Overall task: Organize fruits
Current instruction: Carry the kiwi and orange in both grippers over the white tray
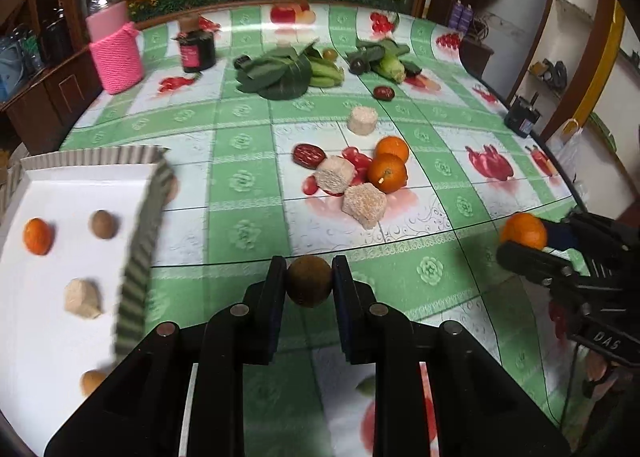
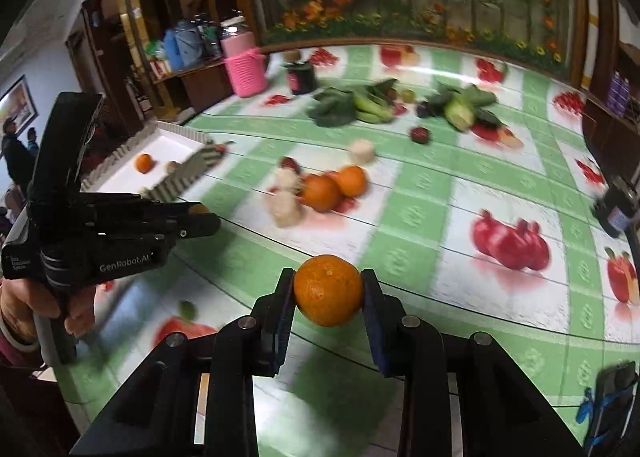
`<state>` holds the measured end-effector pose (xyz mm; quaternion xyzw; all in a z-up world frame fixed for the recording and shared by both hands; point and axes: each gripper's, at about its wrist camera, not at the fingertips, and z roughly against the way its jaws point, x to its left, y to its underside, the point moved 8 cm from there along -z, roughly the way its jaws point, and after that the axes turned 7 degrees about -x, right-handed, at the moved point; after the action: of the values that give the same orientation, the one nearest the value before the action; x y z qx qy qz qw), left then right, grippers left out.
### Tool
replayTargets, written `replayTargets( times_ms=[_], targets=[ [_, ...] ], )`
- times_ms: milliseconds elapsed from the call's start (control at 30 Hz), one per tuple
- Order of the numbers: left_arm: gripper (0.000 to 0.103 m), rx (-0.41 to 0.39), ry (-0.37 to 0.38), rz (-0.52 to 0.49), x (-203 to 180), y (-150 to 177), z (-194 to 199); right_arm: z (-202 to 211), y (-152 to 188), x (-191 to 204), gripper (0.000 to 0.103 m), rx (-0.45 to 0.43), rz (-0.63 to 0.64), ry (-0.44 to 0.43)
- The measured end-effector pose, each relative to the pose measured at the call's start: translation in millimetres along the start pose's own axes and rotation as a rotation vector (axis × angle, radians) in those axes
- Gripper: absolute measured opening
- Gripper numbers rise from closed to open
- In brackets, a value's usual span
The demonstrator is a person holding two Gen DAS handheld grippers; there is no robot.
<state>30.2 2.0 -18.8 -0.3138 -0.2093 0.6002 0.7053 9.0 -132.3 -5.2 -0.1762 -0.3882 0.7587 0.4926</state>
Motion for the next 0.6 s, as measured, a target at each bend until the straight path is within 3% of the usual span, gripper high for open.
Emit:
replayTargets(
  times_ms=[600],
  targets=[
    [0.02, -0.081, -0.215, 0.069, 116.7, 10.4, 70.0, -26.5, -41.9, 147.9, 0.033, -0.023, 0.131, -0.199]
  ],
)
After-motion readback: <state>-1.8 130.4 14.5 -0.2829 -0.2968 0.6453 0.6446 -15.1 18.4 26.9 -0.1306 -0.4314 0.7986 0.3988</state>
